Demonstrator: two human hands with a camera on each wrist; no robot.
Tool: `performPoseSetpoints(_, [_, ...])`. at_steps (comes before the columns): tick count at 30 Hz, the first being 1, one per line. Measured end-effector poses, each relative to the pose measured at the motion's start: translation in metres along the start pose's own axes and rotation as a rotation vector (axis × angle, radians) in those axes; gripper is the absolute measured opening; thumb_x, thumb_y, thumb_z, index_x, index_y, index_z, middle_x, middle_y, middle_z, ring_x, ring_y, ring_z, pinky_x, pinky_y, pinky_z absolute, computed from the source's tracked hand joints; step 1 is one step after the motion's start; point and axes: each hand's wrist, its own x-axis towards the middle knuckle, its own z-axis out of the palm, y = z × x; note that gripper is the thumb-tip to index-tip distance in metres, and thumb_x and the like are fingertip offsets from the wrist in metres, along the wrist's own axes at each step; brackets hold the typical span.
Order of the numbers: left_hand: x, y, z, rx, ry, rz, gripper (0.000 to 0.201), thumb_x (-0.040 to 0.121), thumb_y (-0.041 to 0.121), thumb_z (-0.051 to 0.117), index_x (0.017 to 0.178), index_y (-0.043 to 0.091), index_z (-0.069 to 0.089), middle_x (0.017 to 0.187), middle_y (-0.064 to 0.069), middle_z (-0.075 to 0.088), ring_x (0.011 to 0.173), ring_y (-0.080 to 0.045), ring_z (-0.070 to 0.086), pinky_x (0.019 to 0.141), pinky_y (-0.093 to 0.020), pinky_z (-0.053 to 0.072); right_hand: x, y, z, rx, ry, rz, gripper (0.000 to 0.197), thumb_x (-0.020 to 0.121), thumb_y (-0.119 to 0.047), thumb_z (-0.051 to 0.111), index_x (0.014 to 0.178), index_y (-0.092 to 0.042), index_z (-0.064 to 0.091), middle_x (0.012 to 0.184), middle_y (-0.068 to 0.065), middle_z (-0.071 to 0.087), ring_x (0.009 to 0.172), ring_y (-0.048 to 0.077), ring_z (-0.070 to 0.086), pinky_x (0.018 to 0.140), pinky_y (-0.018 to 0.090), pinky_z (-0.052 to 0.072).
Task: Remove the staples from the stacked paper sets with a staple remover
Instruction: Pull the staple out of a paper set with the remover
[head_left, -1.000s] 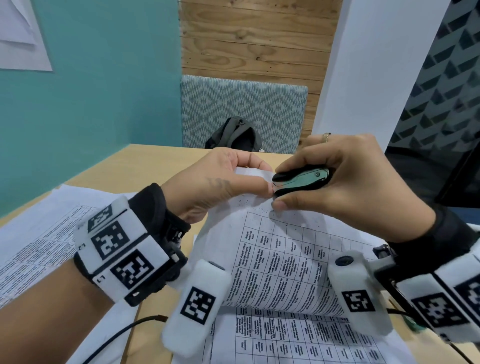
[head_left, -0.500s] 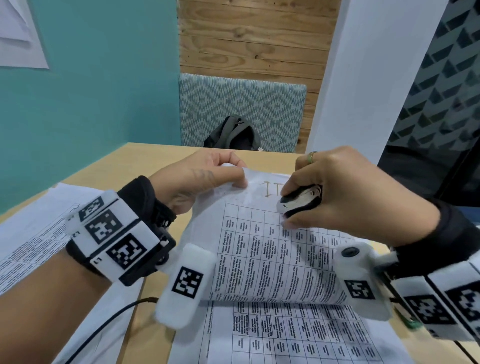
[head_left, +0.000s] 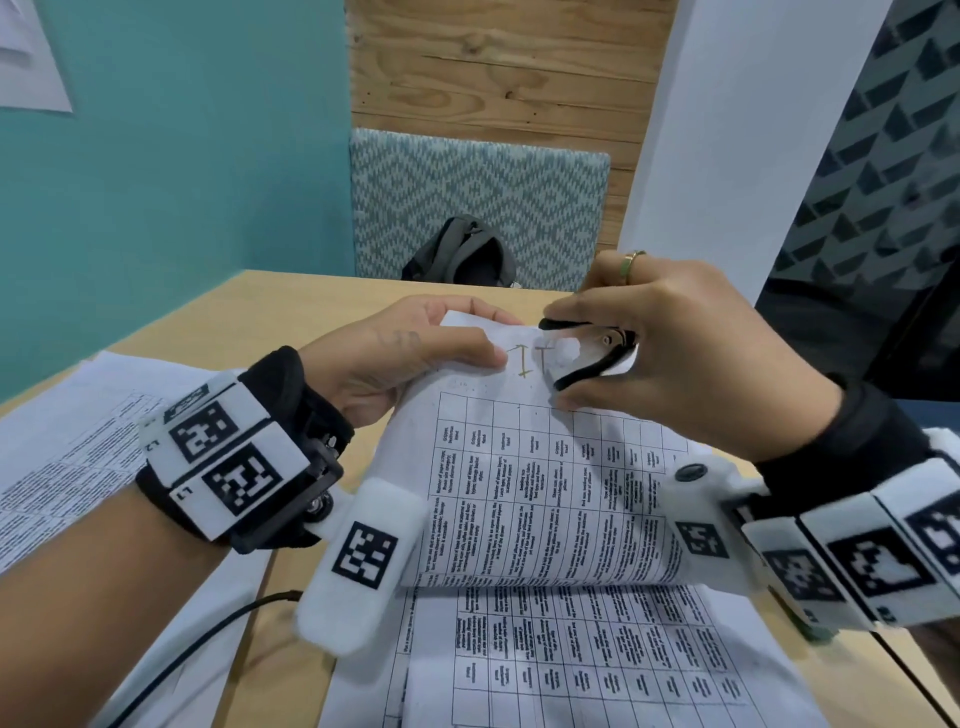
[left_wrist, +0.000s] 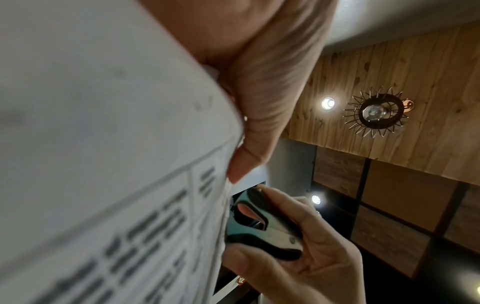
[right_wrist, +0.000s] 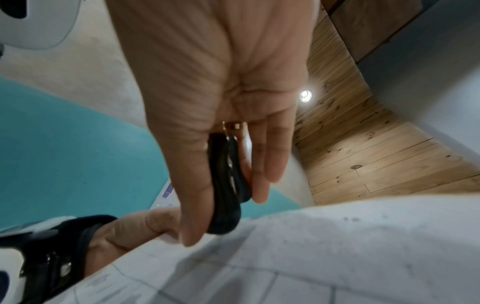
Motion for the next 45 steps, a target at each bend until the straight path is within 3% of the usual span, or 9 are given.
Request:
performPoseSetpoints(4, [-0.002,0.002,0.003,0.023,0.003,0.012,0.032,0.061,-0.005,0.072,0.087,0.013,0.064,0.075,-0.009,0.069,0.06,-0.016,0.066,0.053,-0.022,0.055,0.0,0.004,0.005,-0.012,0.069,-0.032,0.049,0.056,-0.03,0.075,0.101,-0.008,0.071,0.086,0.006,0.061,0.067,0.033,0.061,0.058,0.046,0.052])
performPoseSetpoints(7, [-0.005,0.004,0.006,0.07,0.035,0.047,0.02,0.071,-0.004,0.067,0.082,0.012,0.064,0.071,-0.007,0.068,0.057,-0.014,0.064,0.052,-0.02,0.054,0.0,0.003,0.006,0.01,0.097,-0.059,0.047,0.058,-0.028,0.075,0.101,-0.008,0.071,0.087,0.006,0.062,0.068,0.032,0.063,0.058,0.045,0.052])
performPoseSetpoints(11, [-0.007,0.006,0.01,0.057,0.01,0.066,0.029,0.059,-0.005,0.073,0.084,0.008,0.065,0.072,-0.007,0.069,0.059,-0.015,0.065,0.057,-0.023,0.055,0.0,0.0,0.01,-0.021,0.111,-0.102,0.036,0.063,-0.021,0.072,0.096,-0.009,0.072,0.085,0.007,0.063,0.063,0.035,0.061,0.053,0.044,0.052])
performPoseSetpoints(18, [-0.009,0.007,0.01,0.034,-0.008,0.078,0.036,0.055,-0.003,0.069,0.091,-0.003,0.067,0.073,-0.008,0.072,0.062,-0.016,0.068,0.06,-0.024,0.057,0.0,0.0,0.013,-0.06,0.137,-0.123,0.033,0.062,-0.022,0.073,0.093,-0.01,0.073,0.083,0.006,0.064,0.06,0.033,0.062,0.05,0.043,0.052])
performPoseSetpoints(29, [-0.012,0.009,0.01,0.008,-0.024,0.057,0.042,0.061,-0.007,0.065,0.102,0.003,0.067,0.081,-0.01,0.073,0.068,-0.017,0.069,0.061,-0.026,0.057,0.0,-0.001,0.012,-0.059,0.143,-0.133,0.034,0.063,-0.021,0.072,0.096,-0.011,0.074,0.082,0.005,0.065,0.059,0.032,0.061,0.05,0.042,0.051])
performPoseSetpoints(34, [-0.011,0.009,0.009,-0.001,-0.044,0.047,0.047,0.063,-0.007,0.065,0.11,0.002,0.066,0.089,-0.014,0.072,0.072,-0.02,0.069,0.068,-0.03,0.058,0.0,-0.003,0.012,-0.064,0.146,-0.137,0.027,0.068,-0.021,0.069,0.093,-0.011,0.074,0.078,0.006,0.063,0.057,0.033,0.059,0.048,0.042,0.05])
performPoseSetpoints(42, [-0.012,0.009,0.009,0.034,-0.054,0.048,0.043,0.062,-0.006,0.066,0.105,0.004,0.067,0.085,-0.012,0.072,0.07,-0.019,0.069,0.065,-0.028,0.058,-0.001,-0.004,0.011,-0.107,0.162,-0.148,0.017,0.067,-0.02,0.069,0.078,-0.007,0.073,0.073,0.007,0.063,0.054,0.033,0.059,0.046,0.039,0.05])
performPoseSetpoints(45, [-0.012,0.009,0.009,0.036,-0.052,0.051,0.042,0.061,-0.006,0.066,0.101,0.005,0.068,0.081,-0.011,0.073,0.067,-0.018,0.069,0.064,-0.027,0.058,-0.002,-0.005,0.011,-0.137,0.162,-0.162,0.02,0.064,-0.021,0.072,0.079,-0.008,0.073,0.073,0.007,0.064,0.053,0.033,0.06,0.044,0.038,0.05])
